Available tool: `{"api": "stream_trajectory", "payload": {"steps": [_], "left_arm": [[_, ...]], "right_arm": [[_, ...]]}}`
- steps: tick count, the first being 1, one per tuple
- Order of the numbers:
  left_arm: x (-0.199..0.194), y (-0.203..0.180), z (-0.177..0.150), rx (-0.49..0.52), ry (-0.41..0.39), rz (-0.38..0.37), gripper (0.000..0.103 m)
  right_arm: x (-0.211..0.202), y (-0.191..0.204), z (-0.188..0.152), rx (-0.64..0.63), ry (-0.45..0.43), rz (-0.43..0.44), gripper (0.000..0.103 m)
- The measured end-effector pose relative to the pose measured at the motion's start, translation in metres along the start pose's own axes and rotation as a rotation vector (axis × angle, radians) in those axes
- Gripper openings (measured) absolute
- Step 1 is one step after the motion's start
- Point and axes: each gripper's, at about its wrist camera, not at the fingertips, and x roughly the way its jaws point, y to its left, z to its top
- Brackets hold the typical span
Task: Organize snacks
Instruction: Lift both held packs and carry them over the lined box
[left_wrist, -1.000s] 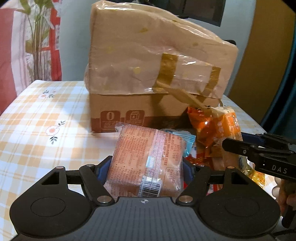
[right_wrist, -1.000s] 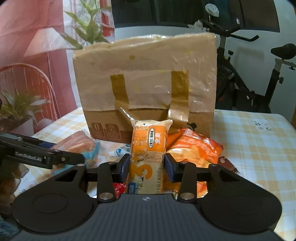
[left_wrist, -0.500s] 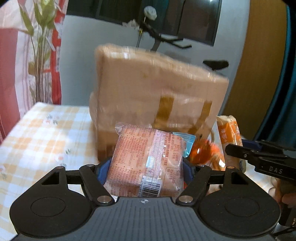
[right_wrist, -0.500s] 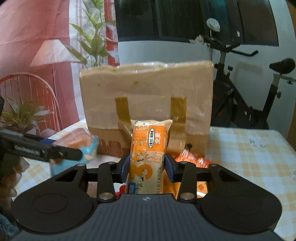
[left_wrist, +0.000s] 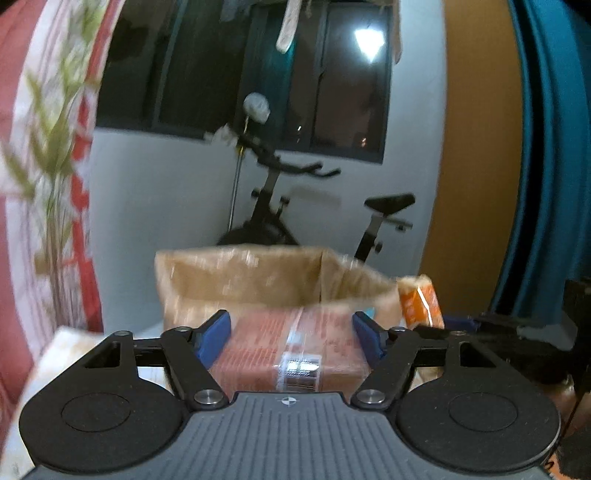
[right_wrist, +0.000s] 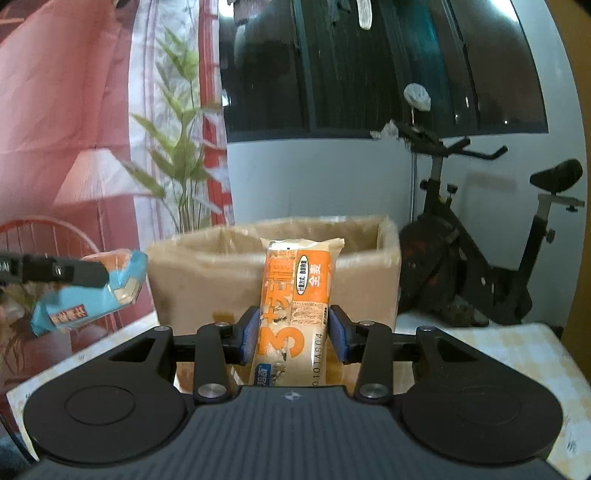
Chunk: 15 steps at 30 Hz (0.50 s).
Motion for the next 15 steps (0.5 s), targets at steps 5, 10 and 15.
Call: {"api": "stream_trajectory", "payload": {"steps": [5, 10, 15], "left_arm": [[0.036, -0.007, 0.009, 0.023, 0.062, 0.02, 0.047], [0.043, 0.011, -0.031, -0.11, 0.16, -0.03, 0.053], [0.042, 0.03, -0.073, -0.182, 0.273, -0.016, 0.091]], "right_arm": [[0.009, -0.006, 0.017, 0.001, -0.023, -0.003, 0.042], [0.009, -0.007, 0.007, 0.026, 0.006, 0.001, 0.042], [0.003, -0.006, -0.01, 0.04, 0.049, 0.007, 0.042]]}}
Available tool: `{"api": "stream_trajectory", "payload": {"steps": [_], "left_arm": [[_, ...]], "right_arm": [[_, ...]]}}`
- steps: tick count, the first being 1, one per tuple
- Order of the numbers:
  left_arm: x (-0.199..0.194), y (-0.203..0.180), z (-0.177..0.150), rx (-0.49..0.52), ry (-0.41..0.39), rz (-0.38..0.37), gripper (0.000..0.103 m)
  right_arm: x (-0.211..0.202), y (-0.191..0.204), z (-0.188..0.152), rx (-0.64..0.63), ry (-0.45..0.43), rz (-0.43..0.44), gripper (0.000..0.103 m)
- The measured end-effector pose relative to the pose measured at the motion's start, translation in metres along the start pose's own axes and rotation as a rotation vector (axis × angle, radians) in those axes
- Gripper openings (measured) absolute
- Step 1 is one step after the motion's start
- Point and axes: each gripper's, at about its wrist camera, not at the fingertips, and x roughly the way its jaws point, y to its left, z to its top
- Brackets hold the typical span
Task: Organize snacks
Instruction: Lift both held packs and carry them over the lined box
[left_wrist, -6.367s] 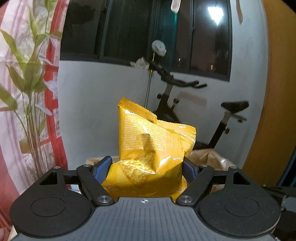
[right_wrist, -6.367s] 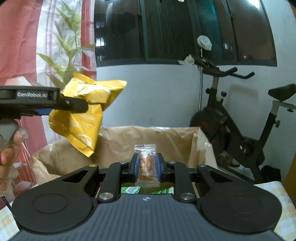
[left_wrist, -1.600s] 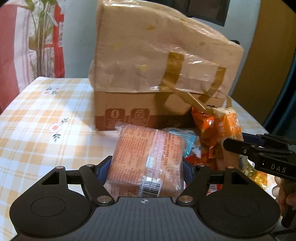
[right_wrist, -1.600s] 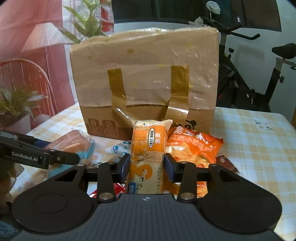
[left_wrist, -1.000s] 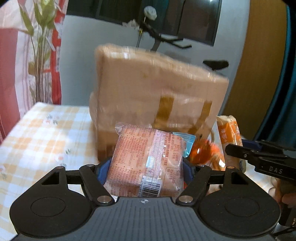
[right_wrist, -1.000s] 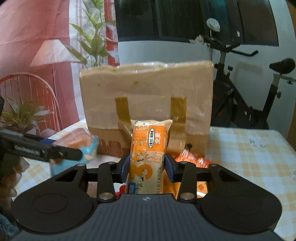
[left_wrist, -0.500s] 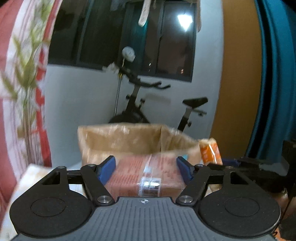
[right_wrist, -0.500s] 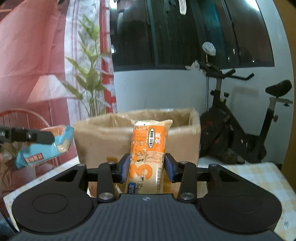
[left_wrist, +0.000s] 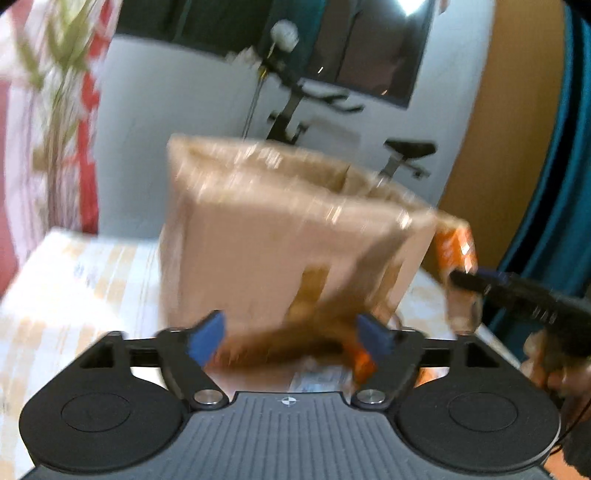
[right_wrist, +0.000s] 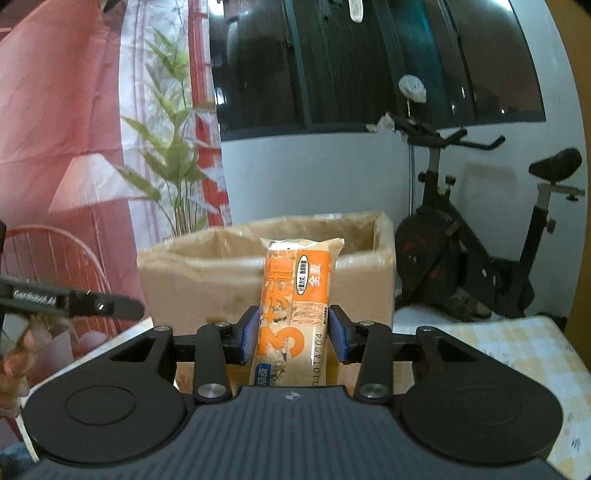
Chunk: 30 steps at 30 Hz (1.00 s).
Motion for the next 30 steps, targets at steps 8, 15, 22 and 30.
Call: {"api": "stream_trajectory", "payload": {"steps": [8, 15, 22, 30], "left_arm": [[0.051, -0.007, -0.062, 0.052, 0.269, 0.122, 0.093], [0.087, -0.003, -0.077, 0.047, 0.331, 0.176, 0.074], [0.039, -0.003, -0.06, 0.017, 0.197, 0.113, 0.072], [-0.032, -0.032, 0.027, 0.118, -0.095, -0.024, 0.073]], "right_arm": [[0.0, 0.004, -0.006, 0.035, 0.004, 0.021, 0.042], [-0.003, 0.009, -0.009, 0.019, 0.01, 0.032, 0.042], [-0.007, 0.004, -0.011, 0.038, 0.012, 0.02, 0.042], [-0.008, 0.002, 0.015, -0.001, -0.055, 0.023, 0.042]]}}
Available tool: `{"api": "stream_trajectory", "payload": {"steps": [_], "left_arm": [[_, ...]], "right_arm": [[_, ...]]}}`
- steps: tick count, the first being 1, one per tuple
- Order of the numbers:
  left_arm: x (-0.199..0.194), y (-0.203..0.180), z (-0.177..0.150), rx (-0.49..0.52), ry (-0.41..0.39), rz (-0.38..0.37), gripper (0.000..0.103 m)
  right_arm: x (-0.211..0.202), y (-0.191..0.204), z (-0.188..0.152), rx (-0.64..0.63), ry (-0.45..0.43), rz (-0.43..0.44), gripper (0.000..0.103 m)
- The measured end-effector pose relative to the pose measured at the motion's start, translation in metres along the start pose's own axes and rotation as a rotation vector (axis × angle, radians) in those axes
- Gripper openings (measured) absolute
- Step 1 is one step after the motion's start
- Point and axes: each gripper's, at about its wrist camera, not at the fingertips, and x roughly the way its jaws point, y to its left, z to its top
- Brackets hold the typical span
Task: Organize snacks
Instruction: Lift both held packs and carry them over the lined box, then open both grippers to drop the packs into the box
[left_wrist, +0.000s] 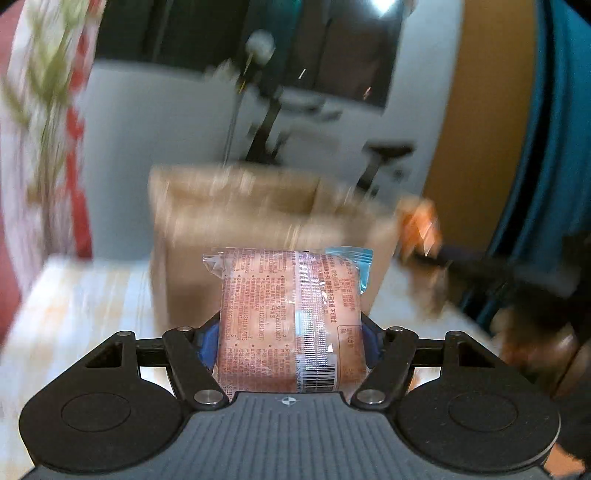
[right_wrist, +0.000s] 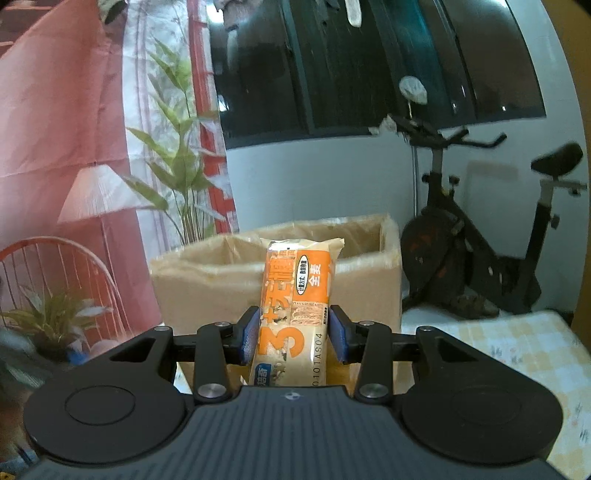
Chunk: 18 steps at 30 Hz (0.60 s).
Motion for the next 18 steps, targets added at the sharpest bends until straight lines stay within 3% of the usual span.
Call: {"api": "stream_trajectory", "payload": {"steps": [6, 12, 18], "left_arm": [[0.034, -0.012, 0.07, 0.078, -0.131, 0.007, 0.073], [0.112, -0.001, 0.1, -0.016, -0.105, 0.047, 0.073], [0.162, 0.011, 0.1, -0.117, -0.031, 0.099, 0.073]], "right_arm": [[0.015, -0.005, 0.019, -0.016, -0.04, -0.015, 0.042], [0.041, -0.007, 0.042, -0.044, -0.091, -0.023, 0.042], [0.091, -0.01, 0.063, -0.057, -0.122, -0.072, 0.042]]}}
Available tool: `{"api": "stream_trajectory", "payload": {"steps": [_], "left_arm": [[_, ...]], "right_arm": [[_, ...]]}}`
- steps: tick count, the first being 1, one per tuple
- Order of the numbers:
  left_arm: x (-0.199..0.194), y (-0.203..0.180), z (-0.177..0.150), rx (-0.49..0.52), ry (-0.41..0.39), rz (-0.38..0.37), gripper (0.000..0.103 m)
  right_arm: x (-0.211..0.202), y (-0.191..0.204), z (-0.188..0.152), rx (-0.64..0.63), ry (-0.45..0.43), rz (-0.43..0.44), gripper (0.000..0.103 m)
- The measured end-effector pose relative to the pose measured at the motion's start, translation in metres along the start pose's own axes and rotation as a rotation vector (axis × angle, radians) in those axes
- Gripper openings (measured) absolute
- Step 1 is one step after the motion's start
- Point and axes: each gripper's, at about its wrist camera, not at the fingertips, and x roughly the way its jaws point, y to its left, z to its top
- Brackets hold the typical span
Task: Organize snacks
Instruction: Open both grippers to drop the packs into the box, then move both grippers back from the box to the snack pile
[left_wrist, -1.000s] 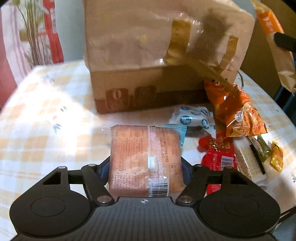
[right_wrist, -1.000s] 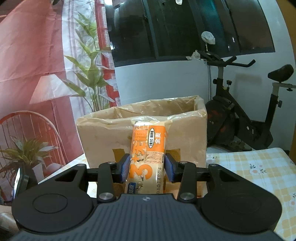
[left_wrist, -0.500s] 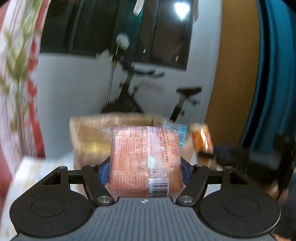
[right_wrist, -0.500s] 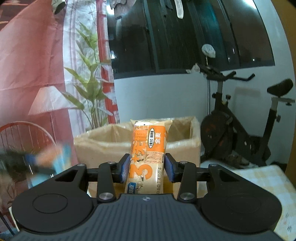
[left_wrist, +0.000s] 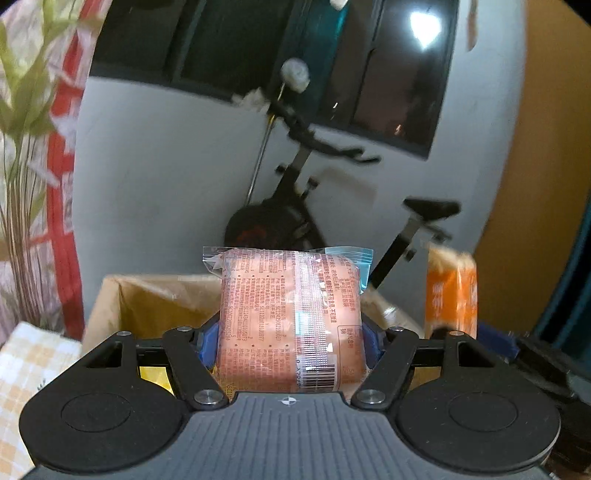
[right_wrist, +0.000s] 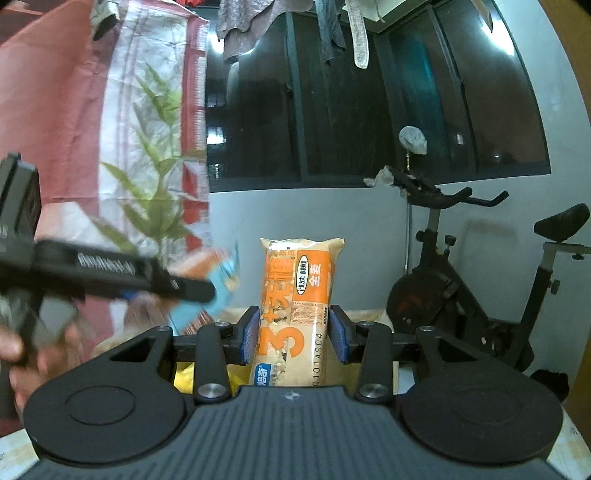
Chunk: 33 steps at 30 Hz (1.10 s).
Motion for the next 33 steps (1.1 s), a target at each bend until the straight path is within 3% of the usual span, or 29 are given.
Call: {"api": "stream_trajectory", "payload": {"steps": [3, 6, 11, 13, 15, 20, 26, 33], "left_arm": [[0.003, 0.006, -0.003, -0.008, 0.08, -0.011, 0.073], [0.004, 0.014, -0.003, -0.003, 0.108, 0.007, 0.077], [-0.006, 0.027, -0.002, -0.042, 0.083, 0.007, 0.083], [-0.01, 0.027, 0.002, -0.033, 0.073, 0.018, 0.084], [-0.017, 0.027, 0.005, -0.019, 0.055, 0.019, 0.084], [-0.038, 0.017, 0.003, 0.05, 0.01, 0.015, 0.083], [-0.086, 0.014, -0.023, 0.094, -0.054, 0.032, 0.083], [-0.125, 0.027, -0.066, -0.005, -0.056, 0.031, 0.083]], "right_arm": [[0.021, 0.002, -0.003, -0.024, 0.023, -0.024, 0.042], [0.034, 0.004, -0.012, -0.066, 0.063, -0.028, 0.042], [0.045, 0.0, -0.027, -0.047, 0.146, -0.029, 0.044], [0.044, -0.001, -0.029, -0.05, 0.151, -0.032, 0.053], [0.04, -0.002, -0.029, -0.042, 0.154, -0.03, 0.053], [0.024, -0.001, -0.025, -0.035, 0.148, -0.005, 0.053], [-0.013, -0.005, -0.024, -0.018, 0.144, 0.039, 0.053], [-0.064, -0.016, -0.037, 0.0, 0.155, 0.041, 0.053]]}}
